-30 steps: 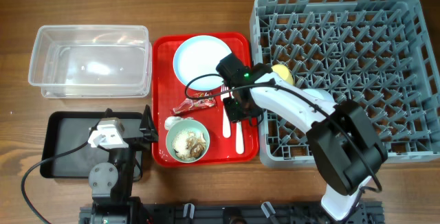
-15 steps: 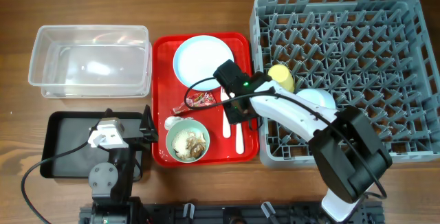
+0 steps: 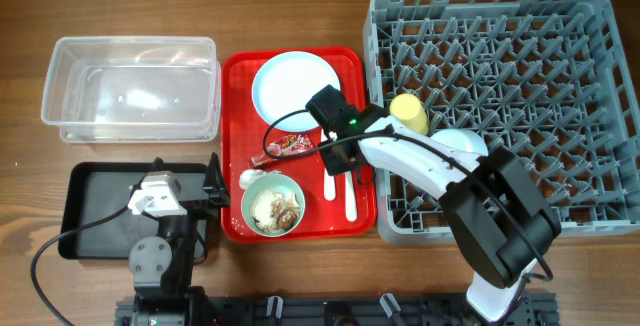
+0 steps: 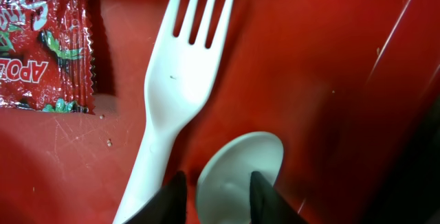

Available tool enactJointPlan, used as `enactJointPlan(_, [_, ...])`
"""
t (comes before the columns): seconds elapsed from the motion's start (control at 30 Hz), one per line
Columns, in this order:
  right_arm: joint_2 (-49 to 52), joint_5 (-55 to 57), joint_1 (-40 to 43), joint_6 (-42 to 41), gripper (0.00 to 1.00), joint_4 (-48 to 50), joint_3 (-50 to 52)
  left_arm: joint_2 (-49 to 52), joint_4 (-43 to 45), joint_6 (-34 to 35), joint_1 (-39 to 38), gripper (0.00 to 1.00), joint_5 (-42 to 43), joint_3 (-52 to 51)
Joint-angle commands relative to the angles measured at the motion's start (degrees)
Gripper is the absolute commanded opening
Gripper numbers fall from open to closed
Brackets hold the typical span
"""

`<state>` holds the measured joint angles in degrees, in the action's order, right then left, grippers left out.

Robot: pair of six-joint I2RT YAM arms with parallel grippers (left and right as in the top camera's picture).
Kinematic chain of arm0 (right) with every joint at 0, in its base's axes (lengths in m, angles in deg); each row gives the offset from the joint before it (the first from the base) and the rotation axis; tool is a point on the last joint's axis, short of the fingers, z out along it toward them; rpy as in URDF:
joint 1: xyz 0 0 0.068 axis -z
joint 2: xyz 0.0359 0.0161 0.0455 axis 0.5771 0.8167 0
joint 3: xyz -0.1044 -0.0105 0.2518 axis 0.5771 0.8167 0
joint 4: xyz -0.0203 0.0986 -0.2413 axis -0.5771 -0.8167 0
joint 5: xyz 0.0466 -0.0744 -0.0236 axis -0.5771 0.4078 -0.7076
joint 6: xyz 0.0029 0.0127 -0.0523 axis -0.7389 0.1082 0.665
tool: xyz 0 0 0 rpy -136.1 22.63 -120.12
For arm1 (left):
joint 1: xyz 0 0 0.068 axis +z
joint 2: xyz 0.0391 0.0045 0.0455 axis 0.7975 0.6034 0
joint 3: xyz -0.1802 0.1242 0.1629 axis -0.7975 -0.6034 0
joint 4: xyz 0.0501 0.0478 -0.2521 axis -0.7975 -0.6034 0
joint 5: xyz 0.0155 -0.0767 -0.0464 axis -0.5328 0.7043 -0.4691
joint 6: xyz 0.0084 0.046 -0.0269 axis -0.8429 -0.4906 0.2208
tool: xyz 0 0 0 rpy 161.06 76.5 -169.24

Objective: Sort waste into correct bins and load items into the dishwasher rack
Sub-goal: 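Lower the right gripper onto the white fork and grasp it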

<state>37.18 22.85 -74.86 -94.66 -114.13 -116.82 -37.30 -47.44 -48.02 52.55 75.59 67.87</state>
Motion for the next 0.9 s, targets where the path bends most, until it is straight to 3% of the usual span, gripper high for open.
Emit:
enactJointPlan(0.0, [1.42, 1.42, -0.17, 0.52, 0.25, 0.15, -1.18, -0.31, -0.44, -1.09, -0.15, 1.00, 0.50, -0.07])
enactJointPlan(0.3, [1.38, 2.49, -0.17, 0.55, 0.04, 0.00, -1.79, -0.31, -0.44, -1.09, -0.15, 1.00, 0.50, -0.07])
enactJointPlan(0.63, [0.83, 2.67, -0.31, 3.50, 0.04, -9.77, -16.41, -0.31, -0.44, -1.07, -0.15, 1.00, 0.48, -0.07])
enactJointPlan(0.67, [0.83, 2.67, -0.35, 3.50, 0.06, -9.57, -16.50, -0.31, -0.44, -1.09, -0.15, 1.00, 0.50, -0.07])
enactJointPlan(0.73, [0.87, 2.64, -0.35, 3.19, 0.30, -9.73, -16.17, -0.31, -0.44, -1.09, -0.15, 1.00, 0.50, -0.07])
enactJointPlan(0.87, [1.86, 1.79, -0.42, 3.13, 0.36, -10.14, -14.38, -0.31, -0.44, -1.07, -0.15, 1.00, 0.50, -0.07])
